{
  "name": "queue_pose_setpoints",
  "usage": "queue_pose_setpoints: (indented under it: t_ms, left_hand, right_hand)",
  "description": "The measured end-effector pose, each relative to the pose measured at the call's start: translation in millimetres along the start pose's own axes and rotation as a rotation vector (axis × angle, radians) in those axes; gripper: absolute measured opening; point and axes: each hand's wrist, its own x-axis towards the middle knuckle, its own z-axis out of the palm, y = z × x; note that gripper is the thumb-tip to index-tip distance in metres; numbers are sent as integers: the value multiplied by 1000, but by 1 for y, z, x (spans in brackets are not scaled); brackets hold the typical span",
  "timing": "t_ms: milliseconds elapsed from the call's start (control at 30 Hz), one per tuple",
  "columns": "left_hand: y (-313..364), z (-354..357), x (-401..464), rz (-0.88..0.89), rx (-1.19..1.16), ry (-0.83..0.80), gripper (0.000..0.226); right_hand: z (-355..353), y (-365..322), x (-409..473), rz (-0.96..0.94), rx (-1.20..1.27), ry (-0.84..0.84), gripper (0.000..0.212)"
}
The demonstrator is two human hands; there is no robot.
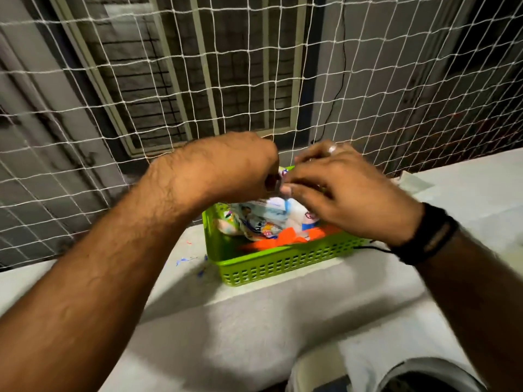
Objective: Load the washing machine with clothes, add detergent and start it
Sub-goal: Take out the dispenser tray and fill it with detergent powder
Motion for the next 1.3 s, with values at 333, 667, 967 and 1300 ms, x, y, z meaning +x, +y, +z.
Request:
queue_pose_setpoints:
  t_ms: [333,667,967,1300]
  left_hand:
    - [-4,6,-5,-8,40,-52,23]
    - [-4,9,-4,-1,21,-49,24]
    - [-2,7,-3,-23,0,-74,25]
    - [0,-3,-4,-24,-9,-35,26]
  right_hand:
    - [22,-6,16,30,-14,-136,28]
    - [26,-9,15,339,280,-94,32]
    - [30,-13,16,396,280,-101,28]
    - [29,4,10,594,735,45,28]
